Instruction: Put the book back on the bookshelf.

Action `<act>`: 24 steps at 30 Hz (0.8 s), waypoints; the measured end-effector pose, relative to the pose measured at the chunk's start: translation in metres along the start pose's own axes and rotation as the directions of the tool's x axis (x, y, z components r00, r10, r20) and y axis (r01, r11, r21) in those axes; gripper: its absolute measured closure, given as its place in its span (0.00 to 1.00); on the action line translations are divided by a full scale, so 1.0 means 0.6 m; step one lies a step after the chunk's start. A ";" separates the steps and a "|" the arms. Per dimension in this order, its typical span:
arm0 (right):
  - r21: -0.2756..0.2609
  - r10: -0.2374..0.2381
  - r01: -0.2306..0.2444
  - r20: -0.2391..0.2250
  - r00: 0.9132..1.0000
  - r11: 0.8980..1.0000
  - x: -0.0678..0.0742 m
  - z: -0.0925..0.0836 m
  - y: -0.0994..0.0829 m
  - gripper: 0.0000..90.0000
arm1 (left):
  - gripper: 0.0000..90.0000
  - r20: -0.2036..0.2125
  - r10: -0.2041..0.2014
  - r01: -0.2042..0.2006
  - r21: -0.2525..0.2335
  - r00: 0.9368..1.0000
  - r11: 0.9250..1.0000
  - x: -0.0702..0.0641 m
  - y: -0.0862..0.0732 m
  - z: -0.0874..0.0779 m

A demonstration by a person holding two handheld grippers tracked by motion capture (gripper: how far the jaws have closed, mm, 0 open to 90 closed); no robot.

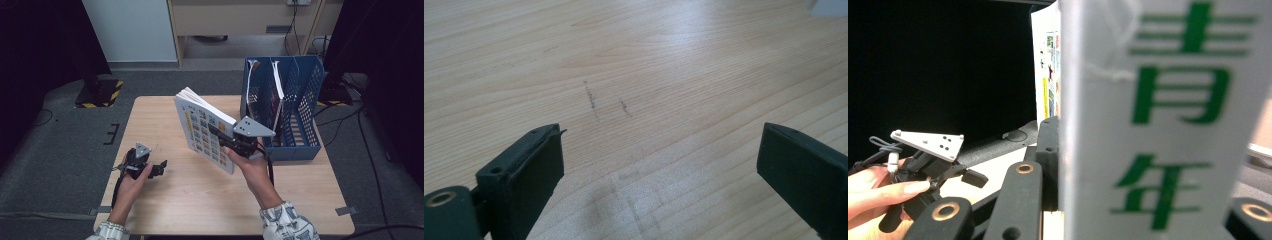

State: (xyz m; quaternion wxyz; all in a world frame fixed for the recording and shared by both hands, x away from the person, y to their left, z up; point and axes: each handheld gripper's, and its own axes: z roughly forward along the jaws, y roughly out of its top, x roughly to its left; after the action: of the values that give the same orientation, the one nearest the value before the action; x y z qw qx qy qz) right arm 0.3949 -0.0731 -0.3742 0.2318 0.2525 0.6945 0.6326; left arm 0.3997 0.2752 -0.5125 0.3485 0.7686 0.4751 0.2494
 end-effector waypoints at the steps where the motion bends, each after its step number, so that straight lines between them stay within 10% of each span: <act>1: 0.001 0.000 0.000 0.000 1.000 1.000 0.000 -0.001 0.000 0.82 | 0.05 0.001 0.000 0.000 0.000 1.000 1.000 0.000 0.000 0.000; 24: 0.021 0.004 -0.005 0.017 1.000 1.000 -0.008 -0.026 -0.008 0.82 | 0.05 0.022 -0.004 0.001 0.104 1.000 0.995 -0.006 -0.013 0.025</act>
State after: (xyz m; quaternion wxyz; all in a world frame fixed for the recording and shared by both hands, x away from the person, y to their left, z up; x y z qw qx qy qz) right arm 0.3885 -0.0886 -0.3778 0.2334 0.2618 0.6986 0.6237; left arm 0.4046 0.2700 -0.5284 0.3136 0.7878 0.4845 0.2153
